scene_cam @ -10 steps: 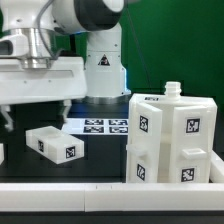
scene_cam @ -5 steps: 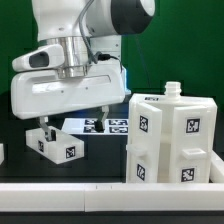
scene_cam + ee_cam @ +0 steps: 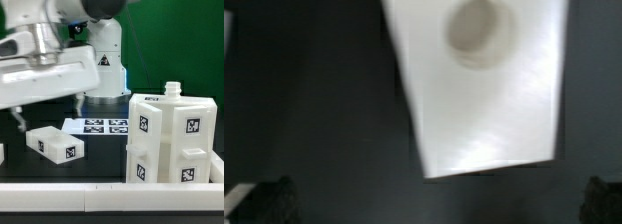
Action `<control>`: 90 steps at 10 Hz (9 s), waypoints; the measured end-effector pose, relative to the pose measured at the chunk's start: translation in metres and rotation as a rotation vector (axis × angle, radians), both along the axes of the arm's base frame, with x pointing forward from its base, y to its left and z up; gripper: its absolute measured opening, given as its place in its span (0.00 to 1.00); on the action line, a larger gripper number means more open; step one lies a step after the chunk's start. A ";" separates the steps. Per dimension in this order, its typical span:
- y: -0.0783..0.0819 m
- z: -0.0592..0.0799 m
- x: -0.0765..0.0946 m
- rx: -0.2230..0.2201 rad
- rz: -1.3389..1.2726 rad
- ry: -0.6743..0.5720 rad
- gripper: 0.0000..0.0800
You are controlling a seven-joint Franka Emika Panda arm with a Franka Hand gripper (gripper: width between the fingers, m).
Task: Assemble cabinet
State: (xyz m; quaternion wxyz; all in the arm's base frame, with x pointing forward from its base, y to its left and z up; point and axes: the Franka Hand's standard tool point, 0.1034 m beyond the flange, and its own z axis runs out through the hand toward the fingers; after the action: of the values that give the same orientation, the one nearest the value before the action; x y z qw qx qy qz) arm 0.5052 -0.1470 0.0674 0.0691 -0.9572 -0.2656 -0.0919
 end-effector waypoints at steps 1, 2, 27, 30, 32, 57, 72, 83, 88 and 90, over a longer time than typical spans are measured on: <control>-0.026 0.000 -0.009 0.010 0.014 -0.063 0.99; -0.037 -0.004 -0.024 0.048 -0.024 -0.090 0.99; 0.008 -0.042 0.007 0.099 -0.198 -0.211 0.99; 0.008 -0.041 -0.001 0.032 -0.149 -0.255 0.99; 0.014 -0.040 -0.005 0.021 -0.048 -0.290 0.99; 0.106 -0.045 -0.038 -0.034 0.274 -0.321 0.99; 0.051 -0.036 -0.034 -0.082 0.430 -0.262 0.99; 0.068 -0.037 0.031 -0.059 0.411 -0.319 0.99; 0.079 -0.036 0.027 -0.036 0.328 -0.313 0.99; 0.071 -0.032 0.017 -0.018 0.346 -0.175 0.99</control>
Offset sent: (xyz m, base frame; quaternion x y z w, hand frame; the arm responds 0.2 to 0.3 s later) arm -0.0162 0.0374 -0.0238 -0.0188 0.2906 0.0246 0.9563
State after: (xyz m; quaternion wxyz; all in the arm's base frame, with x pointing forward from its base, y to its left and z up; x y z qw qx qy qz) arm 0.5221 -0.0764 0.0359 0.0521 -0.8861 -0.4321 -0.1594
